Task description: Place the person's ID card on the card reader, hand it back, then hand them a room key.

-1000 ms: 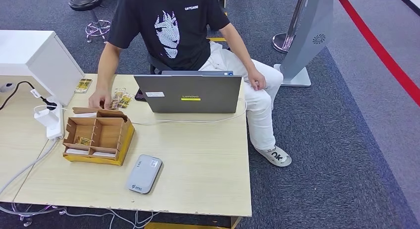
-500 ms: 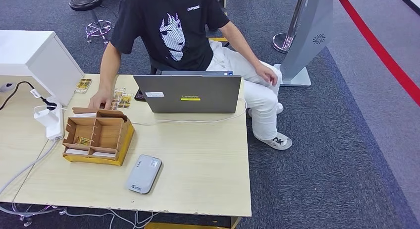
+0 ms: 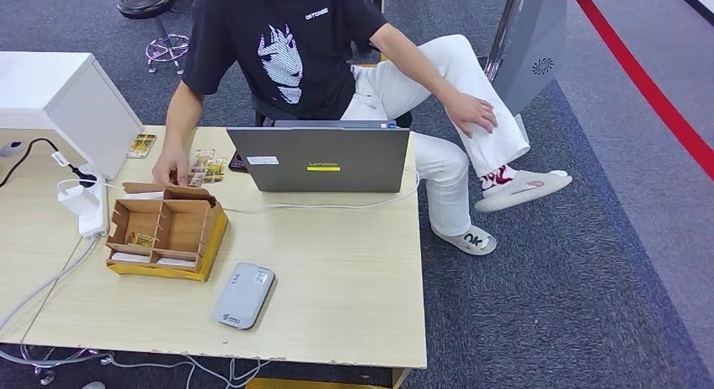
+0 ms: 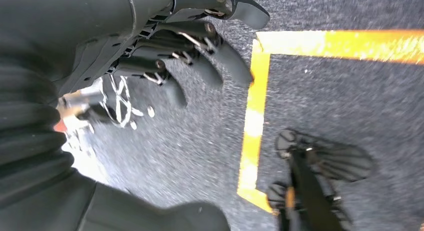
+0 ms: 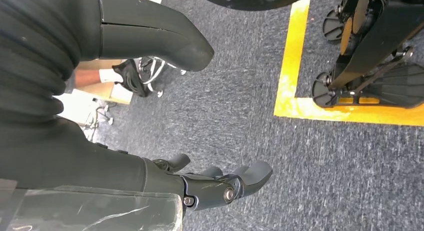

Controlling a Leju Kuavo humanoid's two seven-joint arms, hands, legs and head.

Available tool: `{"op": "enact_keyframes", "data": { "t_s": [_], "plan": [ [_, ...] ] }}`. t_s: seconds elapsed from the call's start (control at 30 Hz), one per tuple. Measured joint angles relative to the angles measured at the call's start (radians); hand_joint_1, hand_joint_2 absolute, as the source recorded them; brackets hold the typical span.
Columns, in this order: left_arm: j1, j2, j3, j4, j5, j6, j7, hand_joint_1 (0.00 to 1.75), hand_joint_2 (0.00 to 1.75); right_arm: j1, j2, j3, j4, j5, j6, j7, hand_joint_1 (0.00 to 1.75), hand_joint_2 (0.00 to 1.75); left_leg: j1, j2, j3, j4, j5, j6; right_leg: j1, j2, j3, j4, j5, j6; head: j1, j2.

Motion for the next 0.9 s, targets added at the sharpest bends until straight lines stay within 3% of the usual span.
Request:
{"op": "enact_keyframes", "data": {
  "t_s": [0.1, 0.23, 0.6, 0.9],
  "plan": [
    [0.016, -0.006, -0.086, -0.006, 0.011, -0.005, -0.004, 0.0, 0.0, 0.018, 0.0, 0.05, -0.018, -0.059, -0.005, -0.004, 0.0, 1.75, 0.0, 0.0, 0.0, 0.0, 0.0, 0.0, 0.0, 0.0, 0.0, 0.0, 0.0, 0.0, 0.0, 0.0],
    [0.038, -0.014, -0.201, -0.022, 0.025, -0.01, -0.007, 0.0, 0.0, 0.042, 0.002, 0.118, -0.043, -0.138, -0.007, -0.007, 0.0, 0.0, 0.0, 0.0, 0.0, 0.0, 0.0, 0.0, 0.0, 0.0, 0.0, 0.0, 0.0, 0.0, 0.0, 0.0],
    [0.092, -0.038, -0.475, -0.081, 0.064, -0.023, -0.018, 0.0, 0.0, 0.101, 0.016, 0.292, -0.109, -0.353, -0.022, -0.022, 0.0, 0.0, 0.0, 0.0, 0.0, 0.0, 0.0, 0.0, 0.0, 0.0, 0.0, 0.0, 0.0, 0.0, 0.0, 0.0],
    [0.106, -0.043, -0.543, -0.101, 0.069, -0.028, -0.019, 0.0, 0.0, 0.113, 0.017, 0.337, -0.128, -0.382, -0.022, -0.023, 0.0, 0.0, 0.0, 0.0, 0.0, 0.0, 0.0, 0.0, 0.0, 0.0, 0.0, 0.0, 0.0, 0.0, 0.0, 0.0]
  ]
}}
